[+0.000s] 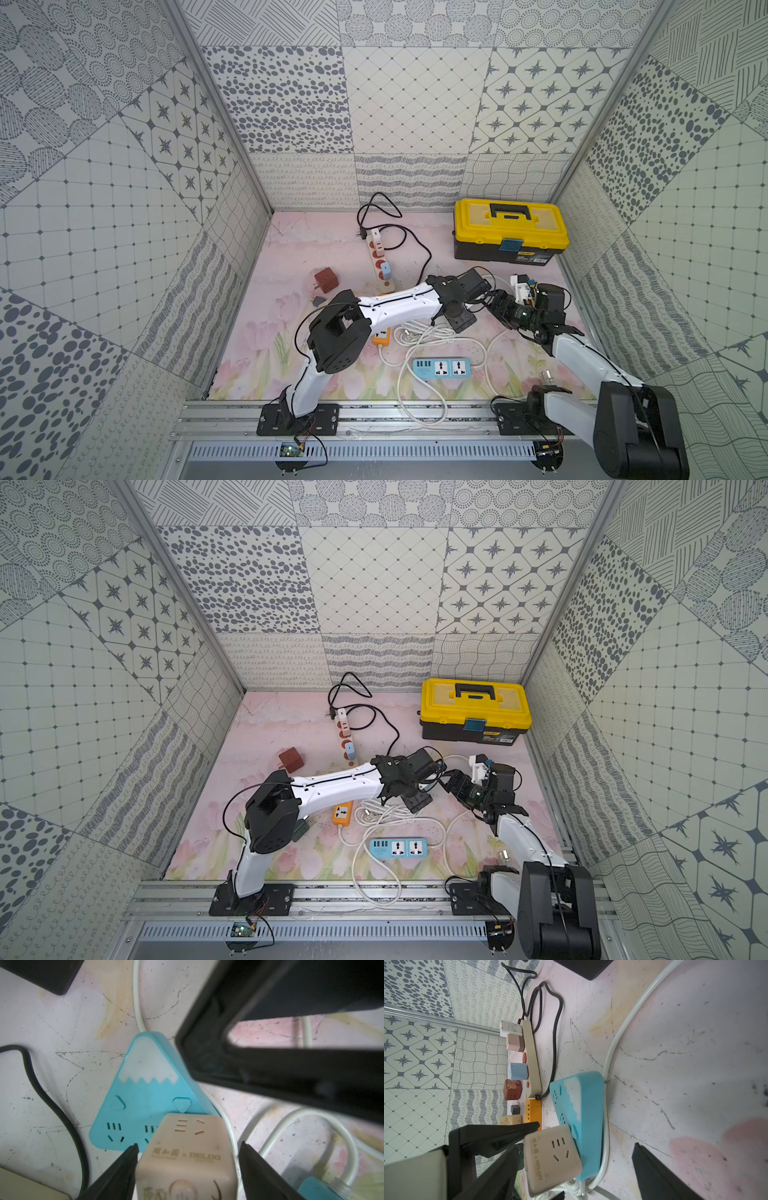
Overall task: Pull the plug off the socket
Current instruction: Remove the plug from the socket.
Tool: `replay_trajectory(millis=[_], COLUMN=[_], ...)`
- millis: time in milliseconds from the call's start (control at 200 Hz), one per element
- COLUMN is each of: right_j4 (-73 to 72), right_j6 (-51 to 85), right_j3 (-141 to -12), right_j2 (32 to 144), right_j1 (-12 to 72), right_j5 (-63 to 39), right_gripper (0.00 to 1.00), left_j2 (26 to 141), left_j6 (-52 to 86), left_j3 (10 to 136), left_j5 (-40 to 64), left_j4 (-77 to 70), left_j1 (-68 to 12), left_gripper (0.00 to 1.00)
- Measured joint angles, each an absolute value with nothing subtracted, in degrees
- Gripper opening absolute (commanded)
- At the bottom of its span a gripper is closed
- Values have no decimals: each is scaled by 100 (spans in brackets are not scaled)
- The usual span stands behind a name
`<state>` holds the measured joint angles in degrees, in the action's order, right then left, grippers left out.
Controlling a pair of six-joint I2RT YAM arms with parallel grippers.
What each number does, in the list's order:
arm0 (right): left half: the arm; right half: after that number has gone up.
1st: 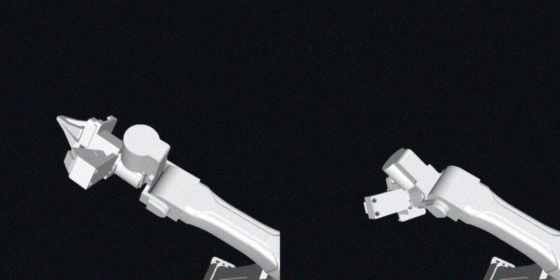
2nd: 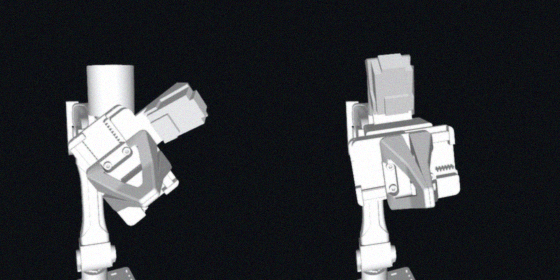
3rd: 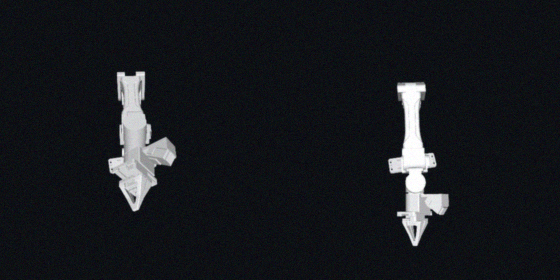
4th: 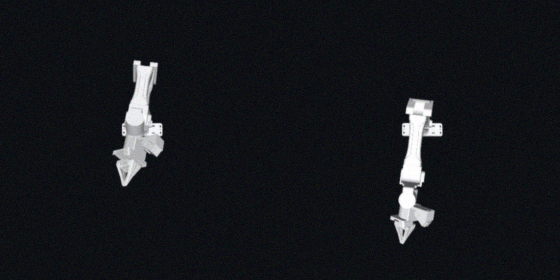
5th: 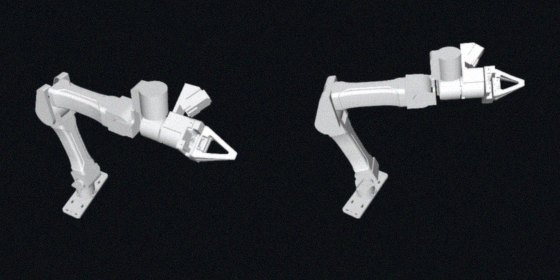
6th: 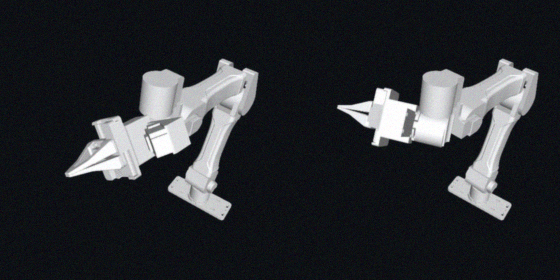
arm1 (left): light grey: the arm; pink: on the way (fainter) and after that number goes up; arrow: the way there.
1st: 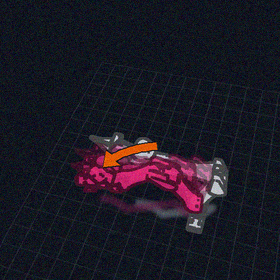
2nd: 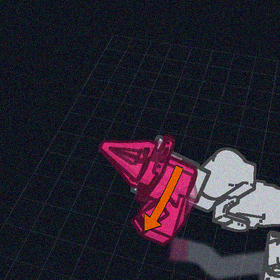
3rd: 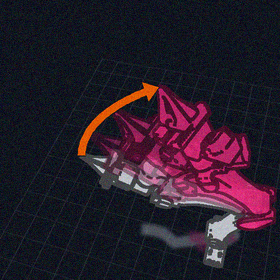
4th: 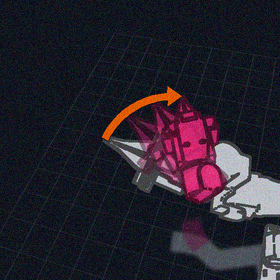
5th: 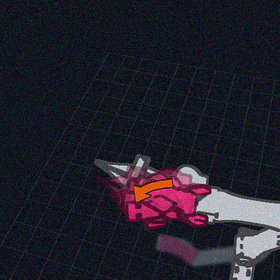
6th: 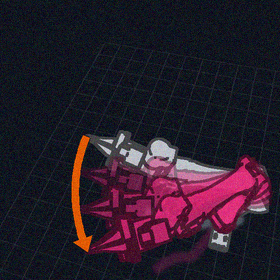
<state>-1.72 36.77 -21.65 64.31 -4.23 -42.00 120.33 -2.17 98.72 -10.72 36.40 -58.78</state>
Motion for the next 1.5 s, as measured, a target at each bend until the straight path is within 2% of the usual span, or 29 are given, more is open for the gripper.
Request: replay_trajectory(millis=[215, 390, 505, 941, 1021, 1071, 1166, 1236, 1311, 1501], right_j4=[-259, -526, -687, -707, -709, -714, -801, -928, -1122, -1328], right_j6=[3651, 3669, 3667, 3354, 3310, 3293, 3260, 3253, 3245, 3323], right_j3=[-2316, -2576, -2786, -3555, -3634, -3680, -3697, -3697, -3693, -3680], right_j2=[7089, 7690, 8125, 9067, 9153, 9192, 9220, 9220, 9220, 9220], right_j1=[-261, 64, 233, 991, 989, 989, 989, 991, 1004, 1022], right_j5=[-4313, -4414, -4427, -4187, -4123, -4084, -4134, -4202, -4303, -4372], right_gripper=[88, 87, 84, 71, 65, 57, 50, 39, 30, 26], left_j2=[12009, 11926, 11782, 10986, 10897, 10849, 10766, 10728, 10718, 10722], left_j6=[-152, -150, -148, -202, -235, -242, -250, -226, -176, -145], left_j3=[9804, 9655, 9408, 8112, 7968, 7902, 7789, 7743, 7730, 7730], left_j5=[-969, -777, -587, 276, 434, 537, 764, 950, 1164, 1461], left_j4=[3756, 3612, 3385, 2202, 2043, 1975, 1848, 1782, 1737, 1658], left_j1=[-5774, -5688, -5572, -5087, -5059, -5039, -4941, -4849, -4746, -4613], left_gripper=[62, 33, 28, 22, 22, 22, 22, 22, 22, 18])
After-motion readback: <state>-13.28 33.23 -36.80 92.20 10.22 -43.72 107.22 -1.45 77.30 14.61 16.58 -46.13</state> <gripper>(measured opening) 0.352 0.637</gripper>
